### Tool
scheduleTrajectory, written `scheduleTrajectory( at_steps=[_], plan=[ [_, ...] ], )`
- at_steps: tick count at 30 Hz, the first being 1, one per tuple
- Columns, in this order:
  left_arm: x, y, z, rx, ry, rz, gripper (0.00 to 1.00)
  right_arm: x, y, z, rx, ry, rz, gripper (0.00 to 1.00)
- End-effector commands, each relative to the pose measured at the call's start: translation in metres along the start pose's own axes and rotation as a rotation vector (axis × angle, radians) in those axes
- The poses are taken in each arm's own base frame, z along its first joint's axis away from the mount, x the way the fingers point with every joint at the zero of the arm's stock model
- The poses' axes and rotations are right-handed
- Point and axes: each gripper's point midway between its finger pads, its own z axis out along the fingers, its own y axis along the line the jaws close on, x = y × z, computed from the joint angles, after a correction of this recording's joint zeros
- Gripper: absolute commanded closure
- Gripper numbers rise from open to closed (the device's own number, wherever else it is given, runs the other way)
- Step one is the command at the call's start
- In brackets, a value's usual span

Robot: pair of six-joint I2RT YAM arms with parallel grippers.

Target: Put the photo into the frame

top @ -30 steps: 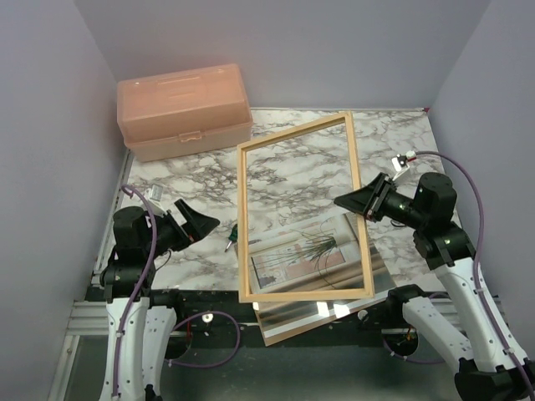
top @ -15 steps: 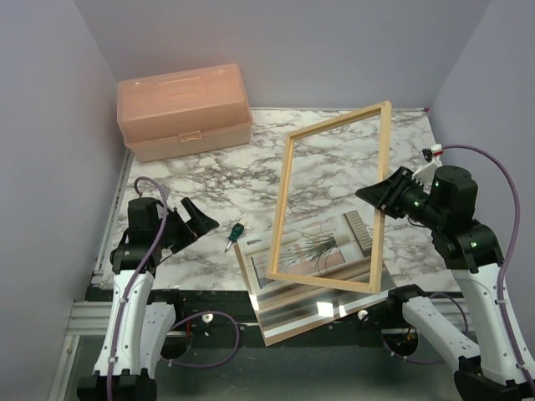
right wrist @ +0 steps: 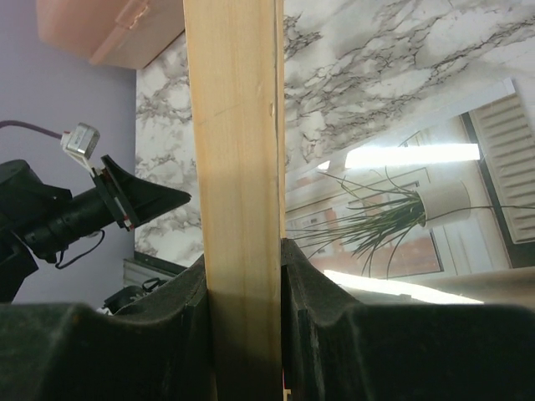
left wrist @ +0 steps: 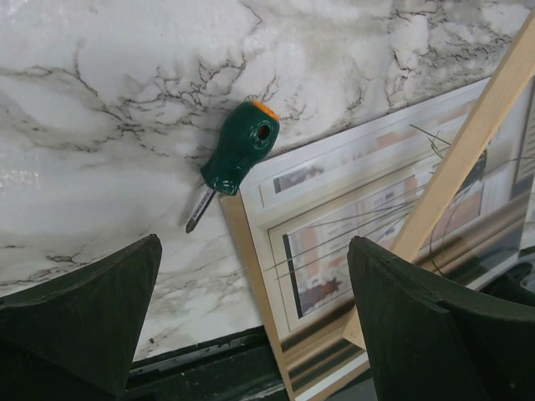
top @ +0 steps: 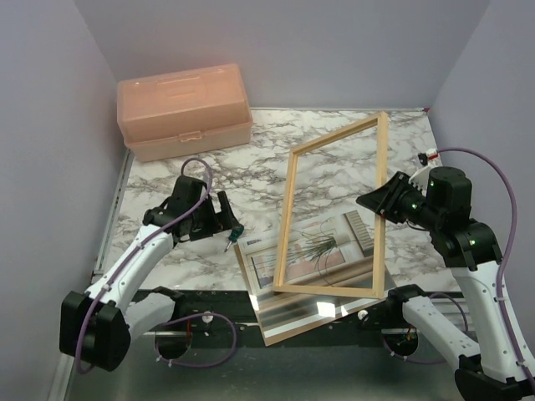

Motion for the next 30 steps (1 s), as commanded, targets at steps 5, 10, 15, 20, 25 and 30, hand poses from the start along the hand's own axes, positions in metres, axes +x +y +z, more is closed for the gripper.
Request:
scheduleTrajectory(
  at_steps=[5,10,15,20,25,30],
  plan=[
    [-0.019,-0.005,0.033,-0.141,-0.015,0.149,0.07,-0.001,0.003,-0.003,-0.015,-0.013,-0.012,0.99],
    [-0.008,-0.004,0.055,-0.194,0.046,0.188,0.14,0.000,0.001,-0.001,-0.009,-0.002,-0.013,0.99],
    [-0.006,0.008,0.073,-0.314,0.067,0.230,0.22,-0.003,0.004,0.001,-0.017,-0.008,-0.012,0.99],
    [-0.003,0.016,0.089,-0.362,0.097,0.245,0.35,-0.004,0.007,0.005,-0.027,0.008,-0.016,0.99],
    [-0.002,0.021,0.096,-0.388,0.111,0.259,0.55,-0.005,0.008,0.005,-0.028,0.008,-0.020,0.99],
    [-0.005,0.026,0.094,-0.400,0.106,0.257,0.65,-0.003,0.007,0.005,-0.030,0.012,-0.022,0.99]
  ],
)
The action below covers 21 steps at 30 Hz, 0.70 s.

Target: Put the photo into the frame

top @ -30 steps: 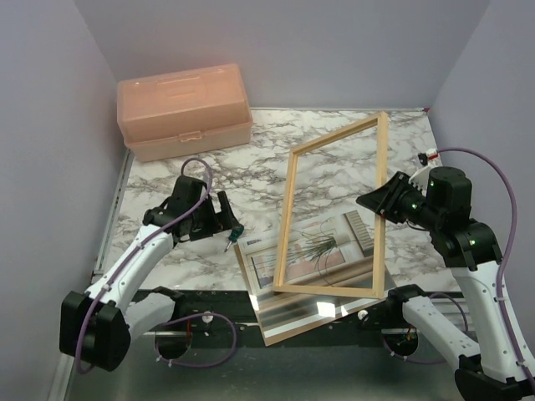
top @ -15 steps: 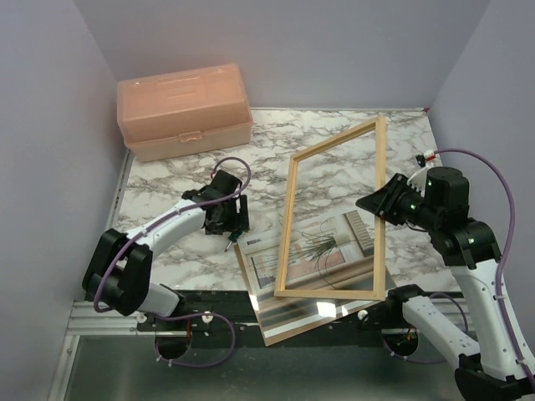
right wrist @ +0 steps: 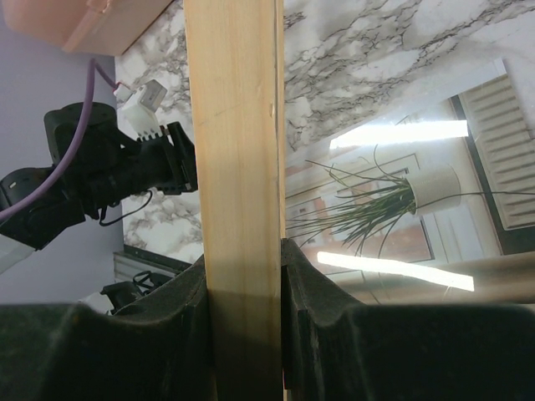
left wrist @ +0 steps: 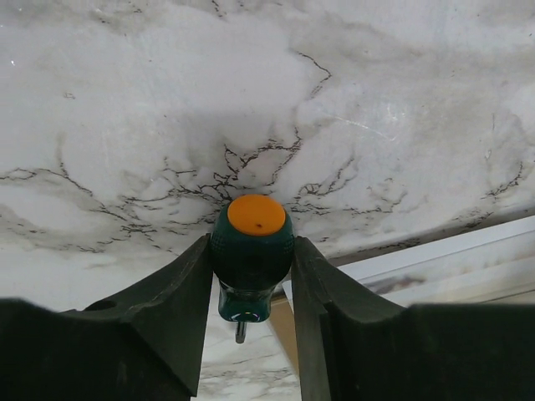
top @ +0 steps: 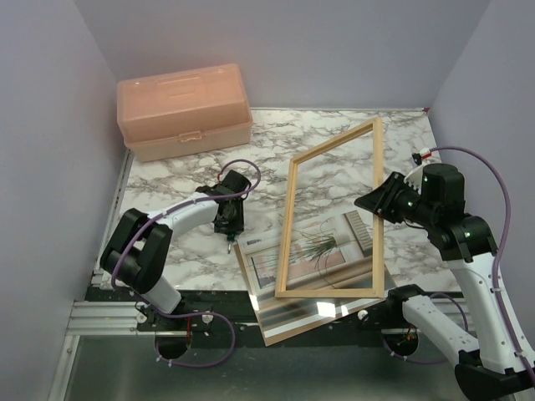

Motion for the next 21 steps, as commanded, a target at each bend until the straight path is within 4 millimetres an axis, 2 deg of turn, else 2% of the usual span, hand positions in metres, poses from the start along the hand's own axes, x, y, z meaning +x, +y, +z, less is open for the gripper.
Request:
scheduleTrajectory(
  at_steps=[1,2,7,14,17,21],
  plan=[
    [-0.013,0.007,-0.002,-0.032,-0.041,0.006,0.67,-0.010,0.018,-0.005,-0.078,-0.044,-0.031,0.99],
    [-0.014,0.009,-0.003,-0.023,-0.043,-0.001,0.71,-0.010,0.018,-0.005,-0.078,-0.043,-0.033,0.99],
    [-0.021,0.030,-0.011,-0.015,-0.066,-0.071,0.73,-0.011,0.019,-0.003,-0.083,-0.038,-0.035,0.99],
    [-0.026,0.079,-0.019,-0.016,-0.136,-0.273,0.76,-0.008,0.020,0.002,-0.099,-0.022,-0.032,0.99],
    [-0.026,0.096,-0.021,-0.046,-0.155,-0.331,0.75,-0.006,0.019,0.004,-0.102,-0.017,-0.028,0.99],
    [-0.028,0.101,-0.018,-0.059,-0.137,-0.348,0.64,-0.004,0.018,0.004,-0.104,-0.010,-0.025,0.99]
  ],
)
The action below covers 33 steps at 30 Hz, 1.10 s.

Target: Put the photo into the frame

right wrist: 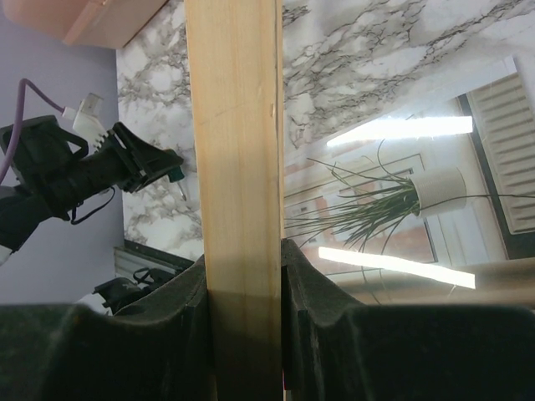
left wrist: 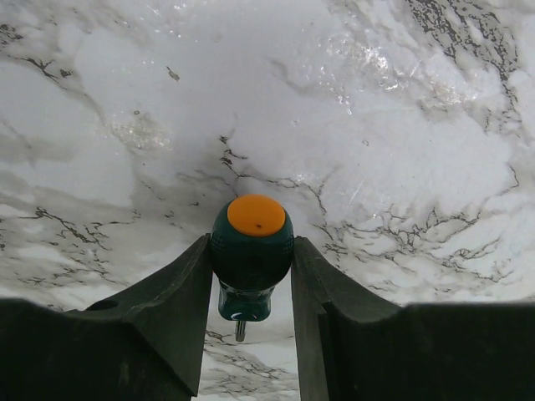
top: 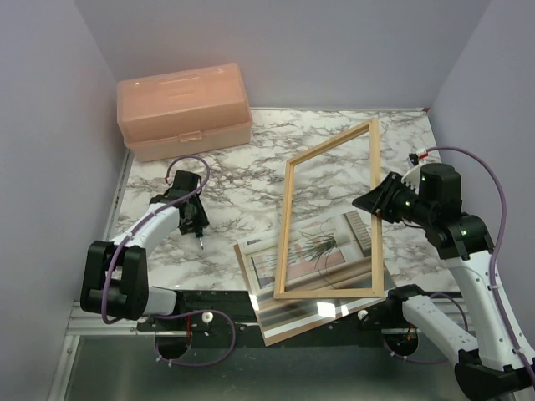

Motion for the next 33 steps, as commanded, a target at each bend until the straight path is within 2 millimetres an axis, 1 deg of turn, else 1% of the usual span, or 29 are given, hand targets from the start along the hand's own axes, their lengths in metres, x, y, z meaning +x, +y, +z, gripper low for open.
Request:
scheduleTrajectory(
  at_steps=[1,2,4,5,7,8,10,14,18,19,21,23,27,31,33],
  plan=[
    [-0.008,-0.002,0.003,0.005,-0.004,-0.023,0.60,-0.007,0.019,-0.002,-0.089,-0.028,-0.021,0.99],
    [-0.007,0.000,0.004,-0.008,0.008,-0.020,0.56,-0.007,0.019,-0.002,-0.088,-0.027,-0.021,0.99],
    [-0.005,0.001,0.008,-0.018,0.021,-0.018,0.39,-0.008,0.019,-0.003,-0.088,-0.027,-0.024,0.99],
    [-0.005,0.001,0.009,-0.019,0.023,-0.019,0.29,-0.008,0.020,-0.004,-0.089,-0.027,-0.026,0.99],
    [-0.005,0.001,0.008,-0.016,0.021,-0.020,0.19,-0.008,0.020,-0.005,-0.087,-0.027,-0.027,0.99],
    [-0.006,0.001,0.006,-0.015,0.017,-0.022,0.11,-0.008,0.020,-0.006,-0.089,-0.028,-0.028,0.99],
    [-0.008,0.002,0.000,-0.013,0.000,-0.027,0.07,-0.008,0.020,-0.006,-0.087,-0.026,-0.030,0.99],
    [-0.010,-0.004,-0.023,0.054,-0.053,-0.033,0.04,-0.007,0.020,-0.007,-0.088,-0.026,-0.029,0.99],
    [0.002,-0.019,-0.047,0.175,-0.086,-0.020,0.02,-0.007,0.021,-0.008,-0.097,-0.028,-0.025,0.99],
    [0.010,-0.027,-0.053,0.218,-0.077,-0.010,0.02,-0.007,0.022,-0.007,-0.100,-0.028,-0.023,0.99],
    [0.021,-0.034,-0.064,0.264,-0.076,0.002,0.01,-0.007,0.023,-0.008,-0.108,-0.030,-0.020,0.99],
    [0.035,-0.046,-0.073,0.342,-0.057,0.017,0.01,-0.006,0.024,-0.009,-0.114,-0.029,-0.017,0.99],
    [0.071,-0.070,-0.088,0.506,0.018,0.033,0.02,-0.005,0.025,-0.011,-0.121,-0.030,-0.013,0.99],
    [0.110,-0.101,-0.106,0.720,0.147,0.005,0.07,-0.003,0.025,-0.012,-0.123,-0.028,-0.007,0.99],
    [0.127,-0.110,-0.111,0.778,0.199,-0.001,0.09,-0.003,0.025,-0.012,-0.123,-0.030,-0.004,0.99]
  ],
)
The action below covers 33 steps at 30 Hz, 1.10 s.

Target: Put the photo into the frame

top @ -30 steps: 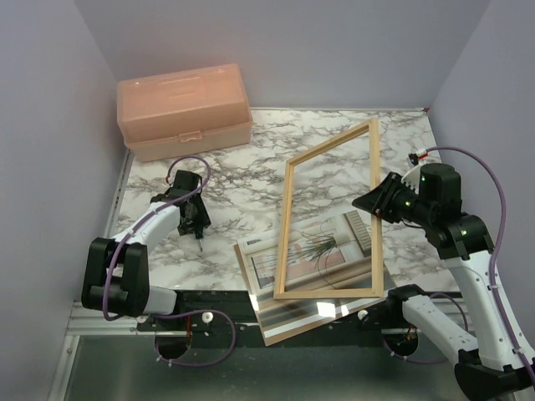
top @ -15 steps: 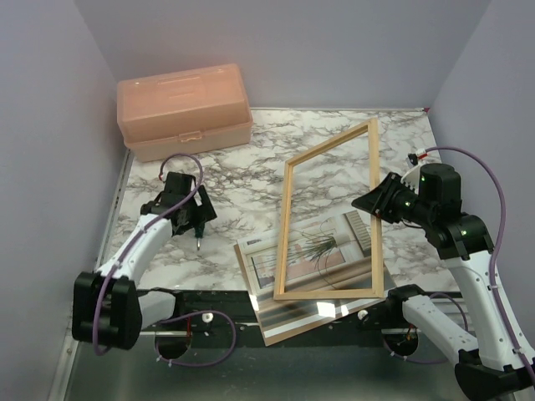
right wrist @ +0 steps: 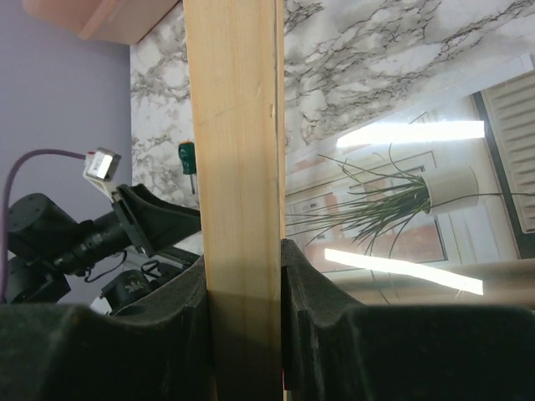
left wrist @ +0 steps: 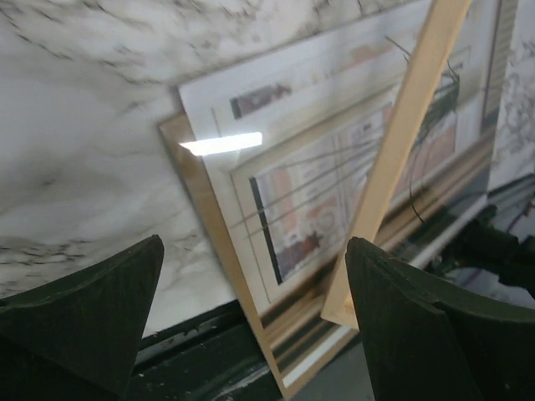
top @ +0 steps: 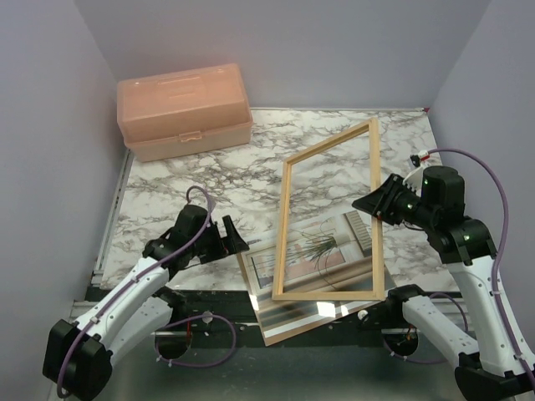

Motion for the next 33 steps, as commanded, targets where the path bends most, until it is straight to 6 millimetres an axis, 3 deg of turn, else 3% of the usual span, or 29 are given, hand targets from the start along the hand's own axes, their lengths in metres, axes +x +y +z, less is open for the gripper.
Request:
scheduleTrajectory(
  at_steps=[1,8,14,22,33],
  plan=[
    [0.042,-0.046,-0.001,0.242,0.143,-0.087,0.10,-0.006,0.019,-0.006,-0.091,-0.032,-0.001,0.99],
    [0.092,-0.036,0.010,0.202,0.277,-0.104,0.14,-0.003,0.017,-0.005,-0.083,-0.022,0.002,1.00],
    [0.120,-0.020,0.016,0.150,0.331,-0.119,0.18,-0.003,0.015,-0.006,-0.073,-0.027,-0.001,1.00],
    [0.129,-0.020,0.022,0.201,0.329,-0.164,0.24,-0.003,0.013,-0.008,-0.066,-0.033,0.000,0.99],
    [0.145,0.003,0.035,0.093,0.380,-0.172,0.30,-0.009,0.021,-0.011,-0.078,-0.046,-0.004,1.00]
  ],
)
